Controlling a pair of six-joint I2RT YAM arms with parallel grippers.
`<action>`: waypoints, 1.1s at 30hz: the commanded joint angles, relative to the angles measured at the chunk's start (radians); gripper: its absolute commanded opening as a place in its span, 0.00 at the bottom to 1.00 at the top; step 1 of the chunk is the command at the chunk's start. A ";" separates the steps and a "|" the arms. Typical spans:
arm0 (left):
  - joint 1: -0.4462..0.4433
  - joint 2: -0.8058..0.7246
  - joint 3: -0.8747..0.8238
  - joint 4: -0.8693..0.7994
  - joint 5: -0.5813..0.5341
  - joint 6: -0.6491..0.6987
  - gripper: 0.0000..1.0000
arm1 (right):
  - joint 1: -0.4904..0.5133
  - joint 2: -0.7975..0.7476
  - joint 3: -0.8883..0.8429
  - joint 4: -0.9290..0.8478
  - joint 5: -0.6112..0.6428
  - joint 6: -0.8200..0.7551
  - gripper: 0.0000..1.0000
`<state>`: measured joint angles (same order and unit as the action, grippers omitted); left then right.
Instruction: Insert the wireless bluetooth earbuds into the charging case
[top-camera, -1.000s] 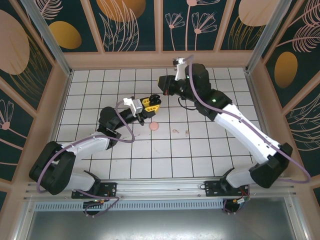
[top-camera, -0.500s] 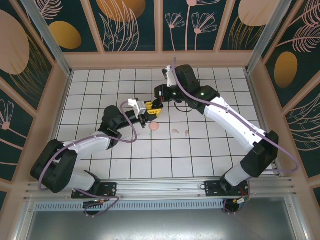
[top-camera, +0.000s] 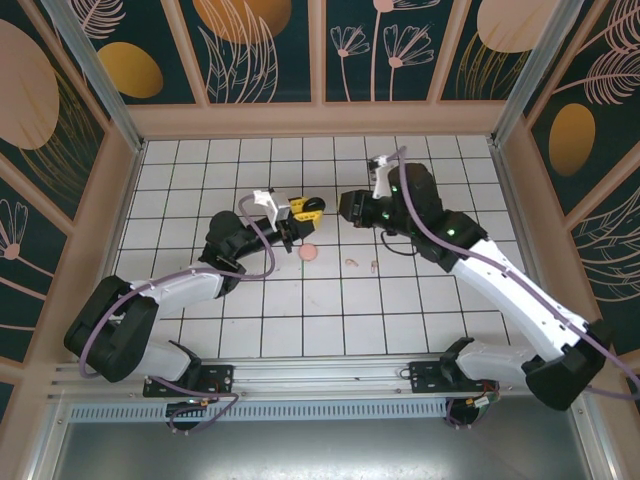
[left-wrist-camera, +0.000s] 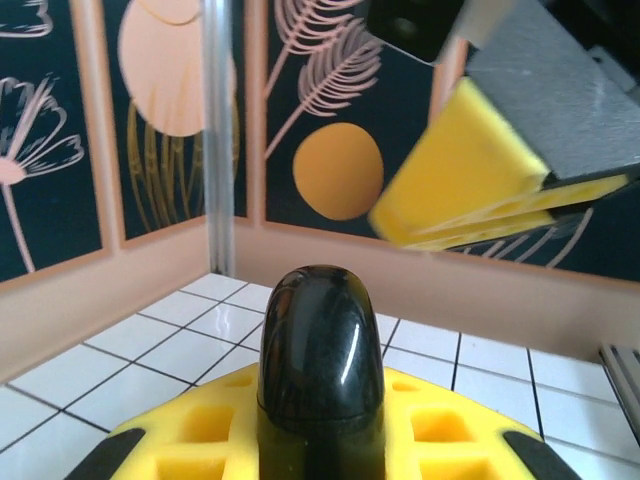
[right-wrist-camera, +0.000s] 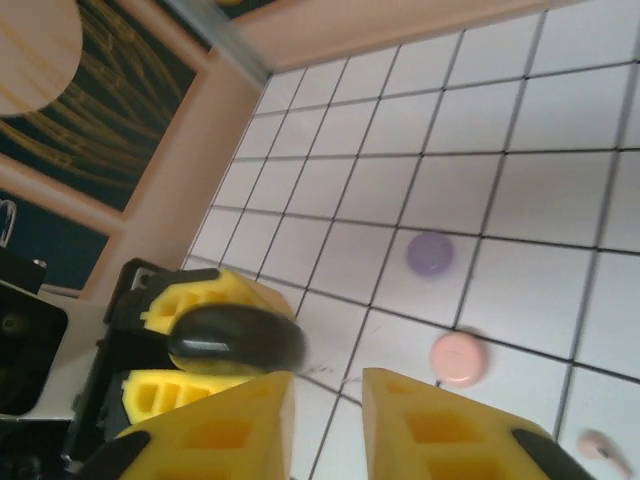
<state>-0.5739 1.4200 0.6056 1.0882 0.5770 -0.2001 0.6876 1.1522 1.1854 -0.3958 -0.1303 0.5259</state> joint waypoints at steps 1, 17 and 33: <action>0.005 -0.022 -0.023 -0.042 -0.144 -0.169 0.00 | -0.021 -0.037 -0.056 0.028 0.069 0.043 0.33; 0.156 0.119 -0.089 -0.378 -0.213 -0.481 0.00 | 0.005 0.029 -0.274 0.075 0.127 0.072 0.54; 0.175 0.288 -0.086 -0.456 -0.136 -0.499 0.13 | 0.073 0.208 -0.159 0.080 0.176 0.040 0.59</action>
<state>-0.3981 1.7004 0.5262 0.6464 0.4347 -0.6899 0.7498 1.3403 0.9749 -0.3359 0.0196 0.5823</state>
